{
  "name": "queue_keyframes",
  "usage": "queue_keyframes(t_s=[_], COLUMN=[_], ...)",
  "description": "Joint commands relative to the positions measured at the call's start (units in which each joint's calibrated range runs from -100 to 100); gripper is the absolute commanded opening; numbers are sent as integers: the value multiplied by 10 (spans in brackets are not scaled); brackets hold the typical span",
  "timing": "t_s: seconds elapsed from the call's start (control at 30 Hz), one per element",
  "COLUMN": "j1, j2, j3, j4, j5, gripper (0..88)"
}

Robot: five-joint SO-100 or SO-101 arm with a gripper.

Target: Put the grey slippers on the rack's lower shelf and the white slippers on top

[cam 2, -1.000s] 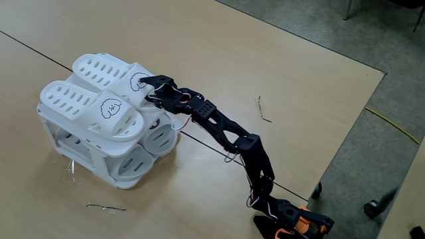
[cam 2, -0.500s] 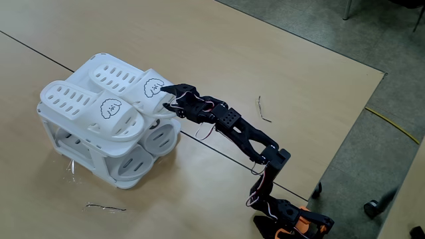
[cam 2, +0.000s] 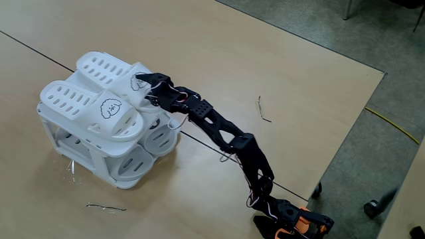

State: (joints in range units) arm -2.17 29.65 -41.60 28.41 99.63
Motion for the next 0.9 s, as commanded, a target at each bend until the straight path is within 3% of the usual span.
queue_keyframes(t_s=[0.0, 0.27, 0.67, 0.8, 0.87], j1=[6, 9, 10, 19, 46], j2=[23, -156, -384, -352, -314], j3=[-102, 124, 327, 212, 130], j4=[-5, -5, -9, -12, -28], j5=[4, 4, 4, 4, 4], gripper=[200, 200, 195, 3, 8])
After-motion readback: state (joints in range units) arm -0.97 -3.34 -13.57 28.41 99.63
